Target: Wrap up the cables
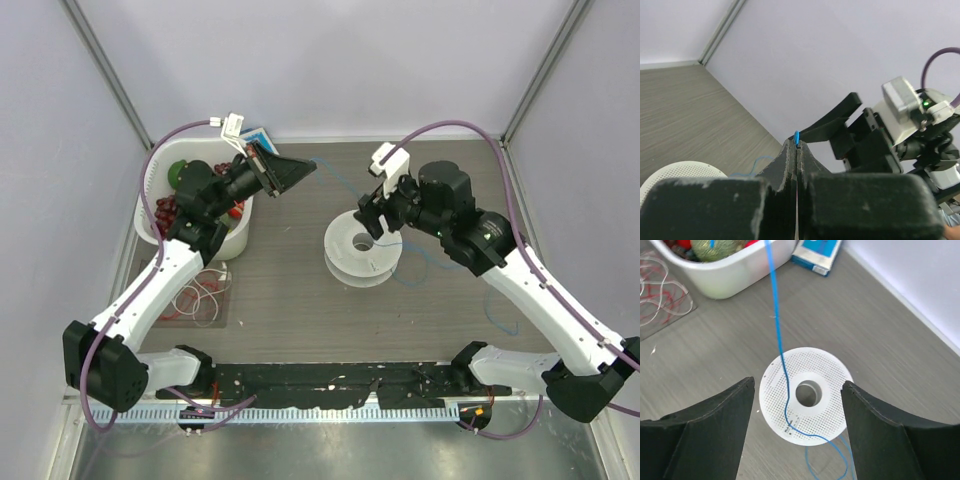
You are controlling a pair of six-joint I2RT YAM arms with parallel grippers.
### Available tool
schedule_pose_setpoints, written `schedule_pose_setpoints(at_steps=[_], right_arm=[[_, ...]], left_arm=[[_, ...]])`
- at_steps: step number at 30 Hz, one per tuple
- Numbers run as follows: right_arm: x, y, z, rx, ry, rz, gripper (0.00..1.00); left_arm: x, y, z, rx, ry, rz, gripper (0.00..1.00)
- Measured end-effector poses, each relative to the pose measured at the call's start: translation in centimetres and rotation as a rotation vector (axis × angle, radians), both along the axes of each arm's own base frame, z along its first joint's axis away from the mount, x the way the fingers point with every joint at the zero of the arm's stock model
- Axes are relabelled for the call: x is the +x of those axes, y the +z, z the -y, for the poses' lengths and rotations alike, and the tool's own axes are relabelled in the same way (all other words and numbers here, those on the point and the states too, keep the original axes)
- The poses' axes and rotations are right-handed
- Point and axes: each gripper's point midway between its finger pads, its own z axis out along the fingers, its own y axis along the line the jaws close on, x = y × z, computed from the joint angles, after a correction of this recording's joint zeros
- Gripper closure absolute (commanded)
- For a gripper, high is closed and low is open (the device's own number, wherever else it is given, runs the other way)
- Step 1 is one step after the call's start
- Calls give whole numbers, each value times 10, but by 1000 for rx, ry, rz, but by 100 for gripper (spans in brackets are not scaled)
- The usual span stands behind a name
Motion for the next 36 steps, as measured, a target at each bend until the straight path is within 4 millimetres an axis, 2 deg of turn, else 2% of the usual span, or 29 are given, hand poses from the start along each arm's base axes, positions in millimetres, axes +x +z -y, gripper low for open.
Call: schedule_pose_setpoints(at_steps=[2, 5, 9, 11, 20, 27, 32, 34, 36], right_arm=[[6, 10, 8, -10, -53, 29, 13], [7, 32, 13, -19, -59, 72, 7], [7, 66, 3, 10, 3, 133, 2], [6, 77, -5, 25, 53, 164, 1], [19, 90, -38, 97, 155, 243, 2], [18, 94, -58, 140, 244, 290, 11], [24, 90, -71, 149, 270, 294, 14], [27, 88, -74, 151, 274, 297, 17], [30, 87, -78, 155, 277, 303, 24]], left_arm=[[2, -4, -1, 15, 16, -4, 100], [5, -8, -2, 27, 31, -17, 100], [7, -10, -2, 31, 36, -34, 100], [7, -10, -2, 31, 36, -36, 100], [6, -4, -2, 27, 33, -25, 100], [6, -4, -2, 21, 33, -32, 100], [4, 1, -3, 3, 30, -37, 100], [3, 3, -4, -4, 32, -36, 100], [2, 6, -4, -13, 31, -37, 100]])
